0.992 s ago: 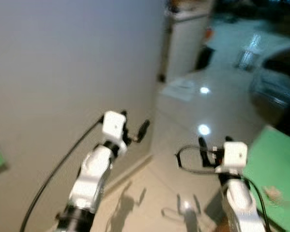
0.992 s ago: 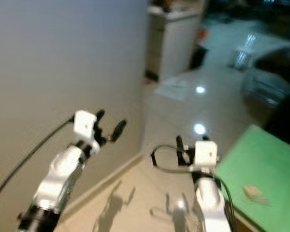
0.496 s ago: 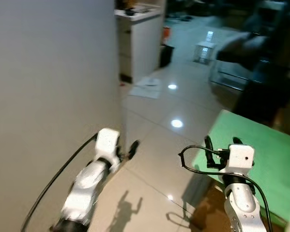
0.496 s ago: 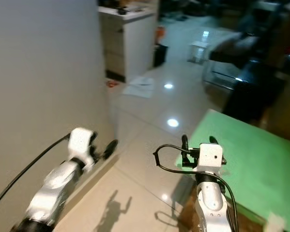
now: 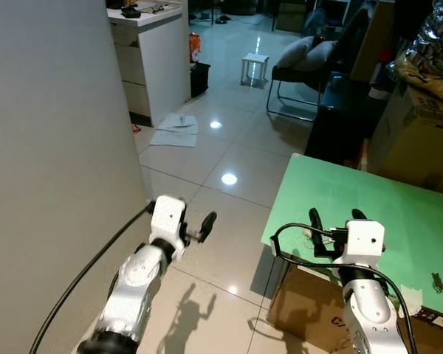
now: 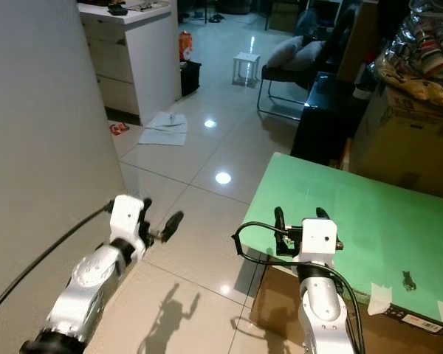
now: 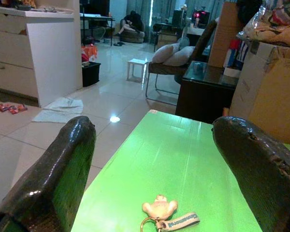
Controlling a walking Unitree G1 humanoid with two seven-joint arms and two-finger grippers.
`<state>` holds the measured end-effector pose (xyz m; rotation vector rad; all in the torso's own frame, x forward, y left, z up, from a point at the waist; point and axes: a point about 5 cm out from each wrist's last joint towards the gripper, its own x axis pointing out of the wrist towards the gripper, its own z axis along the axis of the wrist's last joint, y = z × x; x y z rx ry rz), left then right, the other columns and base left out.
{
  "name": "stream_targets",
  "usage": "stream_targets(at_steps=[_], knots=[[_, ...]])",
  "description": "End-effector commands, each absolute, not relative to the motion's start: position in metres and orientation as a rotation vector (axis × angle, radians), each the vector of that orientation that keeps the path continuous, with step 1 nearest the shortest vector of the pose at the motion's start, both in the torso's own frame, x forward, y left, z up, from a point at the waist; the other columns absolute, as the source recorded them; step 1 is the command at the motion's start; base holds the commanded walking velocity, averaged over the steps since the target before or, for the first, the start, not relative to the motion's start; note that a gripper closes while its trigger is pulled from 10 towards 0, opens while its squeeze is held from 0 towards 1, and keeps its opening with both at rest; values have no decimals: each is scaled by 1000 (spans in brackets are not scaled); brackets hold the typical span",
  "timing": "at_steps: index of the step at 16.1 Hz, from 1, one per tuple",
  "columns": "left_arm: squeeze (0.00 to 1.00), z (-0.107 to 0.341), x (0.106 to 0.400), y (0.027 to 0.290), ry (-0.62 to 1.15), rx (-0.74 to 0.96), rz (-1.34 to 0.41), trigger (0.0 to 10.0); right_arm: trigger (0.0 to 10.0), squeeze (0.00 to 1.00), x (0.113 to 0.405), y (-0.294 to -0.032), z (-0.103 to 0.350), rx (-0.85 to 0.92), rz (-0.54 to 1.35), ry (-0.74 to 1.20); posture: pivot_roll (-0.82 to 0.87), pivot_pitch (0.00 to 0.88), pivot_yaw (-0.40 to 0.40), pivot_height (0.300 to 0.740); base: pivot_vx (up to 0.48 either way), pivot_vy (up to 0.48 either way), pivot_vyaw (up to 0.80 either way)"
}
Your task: Hang keys on a hook
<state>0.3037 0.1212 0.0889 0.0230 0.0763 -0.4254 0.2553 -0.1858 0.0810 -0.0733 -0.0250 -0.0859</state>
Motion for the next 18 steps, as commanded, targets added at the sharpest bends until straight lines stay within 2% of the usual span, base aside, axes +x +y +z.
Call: stream_targets(at_steps=[1,4,6,8,13,16,18], knots=[[0,98,310,112,36,43,-462,10000,10000,0,255,-186,79,-61,-85,-16,-177,0,-1,740,0,0,-619],[0,100,316,108,30,18,-478,10000,10000,0,252,-184,76,-44,-99,-5,-204,0,19,740,0,0,-623],[0,100,313,114,15,9,-470,10000,10000,0,250,-181,75,-28,-72,7,-215,0,29,740,0,0,-681],[0,109,314,117,-9,-145,-422,10000,10000,0,255,-172,79,-79,-27,0,-220,0,36,740,0,0,0],[0,106,320,116,4,-73,-385,10000,10000,0,260,-175,80,-88,-41,2,-217,0,39,740,0,0,-781],[0,98,323,127,69,-216,-297,10000,10000,0,261,-177,83,-89,-49,-12,-224,0,41,740,0,0,-781],[0,96,319,118,61,-167,-352,10000,10000,0,260,-181,81,-83,-64,-7,-227,0,41,740,0,0,-781]])
